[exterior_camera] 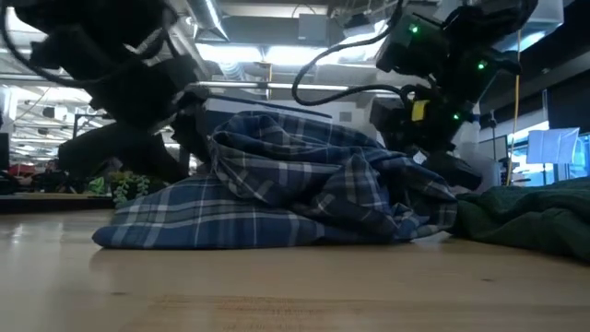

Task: Fold Laundry from Bin
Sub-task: Stack the blue checkered pants on top of the green polo shirt

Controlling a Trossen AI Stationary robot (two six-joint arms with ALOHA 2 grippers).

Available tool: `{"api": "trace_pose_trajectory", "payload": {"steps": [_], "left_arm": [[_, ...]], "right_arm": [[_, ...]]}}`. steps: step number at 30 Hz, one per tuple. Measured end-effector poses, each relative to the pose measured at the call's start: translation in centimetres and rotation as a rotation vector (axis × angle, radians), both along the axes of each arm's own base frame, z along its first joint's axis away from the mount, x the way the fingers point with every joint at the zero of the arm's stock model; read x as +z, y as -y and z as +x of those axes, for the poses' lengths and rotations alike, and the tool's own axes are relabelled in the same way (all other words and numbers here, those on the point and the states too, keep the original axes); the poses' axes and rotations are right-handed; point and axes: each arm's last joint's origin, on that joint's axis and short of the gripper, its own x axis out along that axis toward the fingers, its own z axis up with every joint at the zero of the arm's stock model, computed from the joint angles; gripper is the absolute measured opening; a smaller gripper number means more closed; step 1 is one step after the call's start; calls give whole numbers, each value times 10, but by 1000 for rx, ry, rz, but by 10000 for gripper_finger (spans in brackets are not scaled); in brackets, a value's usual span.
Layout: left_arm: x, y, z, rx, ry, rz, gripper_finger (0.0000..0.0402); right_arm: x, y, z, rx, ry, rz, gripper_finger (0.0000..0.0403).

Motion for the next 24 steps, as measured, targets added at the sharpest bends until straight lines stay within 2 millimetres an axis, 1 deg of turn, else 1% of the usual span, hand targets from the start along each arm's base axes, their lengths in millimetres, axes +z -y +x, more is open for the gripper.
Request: {"api": "trace_pose_trajectory", "payload": {"steps": [6,9,12,15,19,21,24], "left_arm": [[4,12,1,-129,-5,196,236],[6,13,4,-170,11,241,236],[3,12,8,-206,6,275,236],[-6,10,13,-220,-16,289,236],[-22,9,19,-264,-60,277,236],[-29,10,21,-265,-69,278,236],[-37,10,25,-259,-61,278,236]], "right_arm": [[6,-23,9,210,70,-8,302],[7,-32,14,315,95,-51,308],[5,-35,21,375,129,-89,311],[-4,-36,27,408,119,-114,312],[-26,-33,34,439,74,-127,312],[-34,-33,39,433,90,-148,312],[-40,-32,46,424,130,-179,312]]}}
